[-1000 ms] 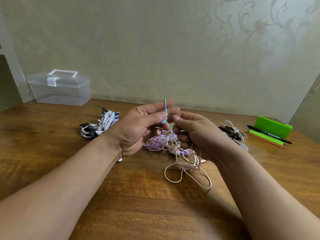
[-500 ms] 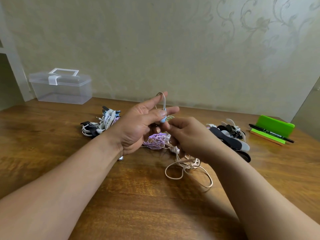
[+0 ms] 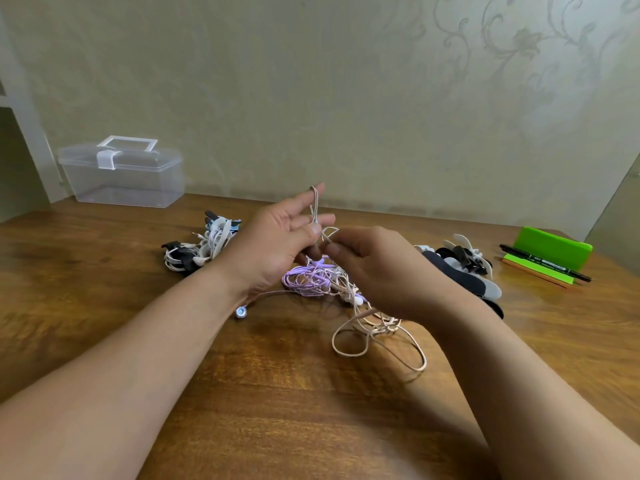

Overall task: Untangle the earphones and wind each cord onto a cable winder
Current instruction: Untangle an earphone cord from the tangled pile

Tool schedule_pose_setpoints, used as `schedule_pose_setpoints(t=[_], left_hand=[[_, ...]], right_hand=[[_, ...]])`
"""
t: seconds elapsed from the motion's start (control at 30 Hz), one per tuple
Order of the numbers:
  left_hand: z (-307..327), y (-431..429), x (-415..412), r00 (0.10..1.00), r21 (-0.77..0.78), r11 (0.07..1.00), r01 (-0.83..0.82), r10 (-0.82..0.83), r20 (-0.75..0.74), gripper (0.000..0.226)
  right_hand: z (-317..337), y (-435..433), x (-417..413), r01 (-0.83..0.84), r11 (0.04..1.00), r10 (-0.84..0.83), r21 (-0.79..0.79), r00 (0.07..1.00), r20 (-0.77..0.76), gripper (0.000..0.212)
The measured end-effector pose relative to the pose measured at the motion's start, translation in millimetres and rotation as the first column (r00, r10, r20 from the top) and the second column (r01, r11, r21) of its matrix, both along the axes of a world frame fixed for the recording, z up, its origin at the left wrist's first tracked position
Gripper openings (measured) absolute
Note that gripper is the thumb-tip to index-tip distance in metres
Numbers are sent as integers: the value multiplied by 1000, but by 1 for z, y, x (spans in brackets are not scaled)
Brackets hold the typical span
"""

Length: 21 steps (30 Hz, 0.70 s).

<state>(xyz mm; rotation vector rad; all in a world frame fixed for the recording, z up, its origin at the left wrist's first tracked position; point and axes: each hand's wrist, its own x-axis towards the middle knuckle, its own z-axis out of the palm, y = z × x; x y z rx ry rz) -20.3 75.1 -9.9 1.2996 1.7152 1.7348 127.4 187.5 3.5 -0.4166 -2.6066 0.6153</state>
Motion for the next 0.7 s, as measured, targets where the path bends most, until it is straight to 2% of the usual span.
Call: schedule_pose_setpoints(t=[0.1,0.17,0.23,0.4,0.5,0.63,0.7], left_hand=[[-4,-2,-1,987,-113,994,-9,-9,-161,58],[-3,-5,3,977,-175,984,32,-68,-203,58],[1,-8,7,962,-230,969,84,-139,-236,55],[10,-16,13,937,-280,915,290,-331,-111,53],[14,-23,13,911,-282,880,383,-411,-43,49],[21,-31,12,855,-270,818,507,-516,43,47],[23,-33,13,833,-292,790,539,-551,46,47]], right_hand=[[5,3,3,42,999,-40,18,994,-98,27],[7,7,5,72,997,-66,26,983,-171,25],[8,12,8,75,997,-80,-31,967,-242,21],[15,24,17,-47,969,-34,-241,946,-322,13],[15,28,20,-193,901,49,-389,935,-350,13],[14,30,21,-351,711,145,-609,921,-362,12],[13,32,21,-381,646,181,-662,919,-351,12]])
